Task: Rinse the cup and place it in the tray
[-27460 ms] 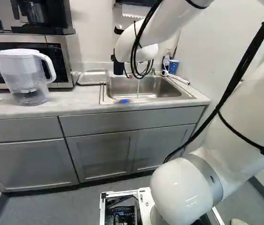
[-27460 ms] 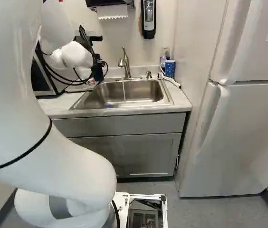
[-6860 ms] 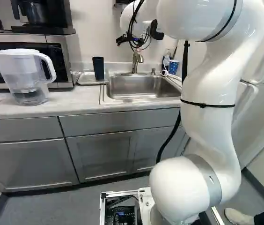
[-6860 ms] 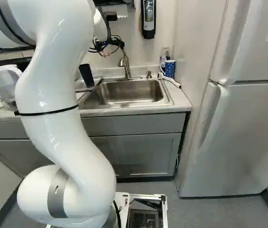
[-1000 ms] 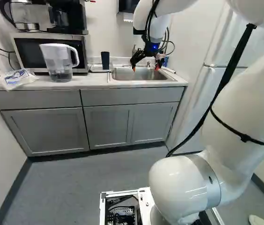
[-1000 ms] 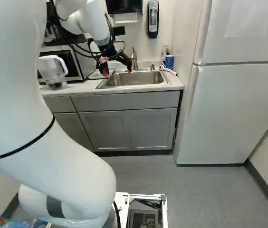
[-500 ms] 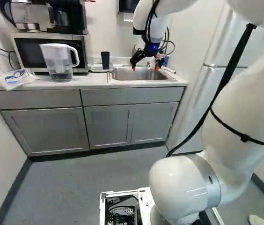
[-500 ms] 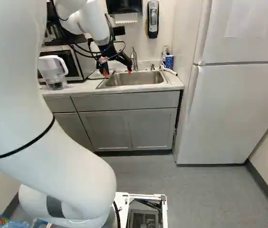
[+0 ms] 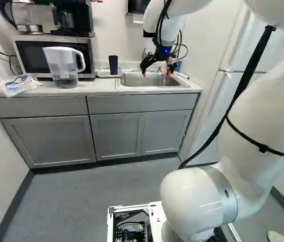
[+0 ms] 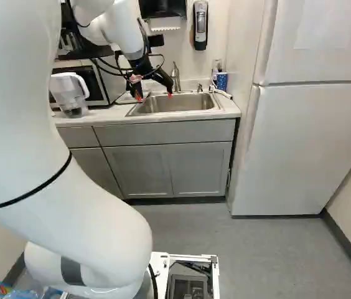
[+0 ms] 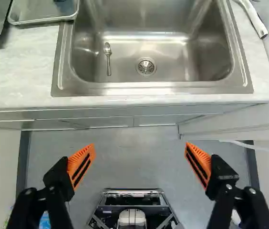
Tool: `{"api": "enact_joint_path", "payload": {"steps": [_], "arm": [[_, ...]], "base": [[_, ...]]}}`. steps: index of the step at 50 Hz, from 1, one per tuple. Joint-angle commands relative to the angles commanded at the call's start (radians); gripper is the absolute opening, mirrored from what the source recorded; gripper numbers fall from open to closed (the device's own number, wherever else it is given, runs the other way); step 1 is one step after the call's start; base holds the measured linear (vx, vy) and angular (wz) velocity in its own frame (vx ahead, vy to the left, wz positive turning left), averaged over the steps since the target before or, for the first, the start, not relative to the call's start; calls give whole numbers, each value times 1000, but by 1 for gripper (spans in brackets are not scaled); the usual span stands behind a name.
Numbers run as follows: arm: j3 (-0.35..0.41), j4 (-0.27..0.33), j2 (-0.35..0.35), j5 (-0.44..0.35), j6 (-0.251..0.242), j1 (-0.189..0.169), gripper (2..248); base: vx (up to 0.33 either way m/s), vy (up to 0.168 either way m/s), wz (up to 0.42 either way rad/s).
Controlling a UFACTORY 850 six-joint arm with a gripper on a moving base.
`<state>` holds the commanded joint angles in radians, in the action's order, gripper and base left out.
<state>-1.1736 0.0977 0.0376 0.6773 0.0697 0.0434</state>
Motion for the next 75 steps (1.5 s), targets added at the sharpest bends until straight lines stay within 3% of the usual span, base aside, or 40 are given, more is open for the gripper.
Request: {"api": "enact_joint_path", "payload": {"steps": [38, 75], "arm": [[95, -9, 21, -135, -6, -4, 247], [297, -27, 66, -424, -19, -12, 247]], "base": [[0, 0, 0], [0, 0, 0]]}}
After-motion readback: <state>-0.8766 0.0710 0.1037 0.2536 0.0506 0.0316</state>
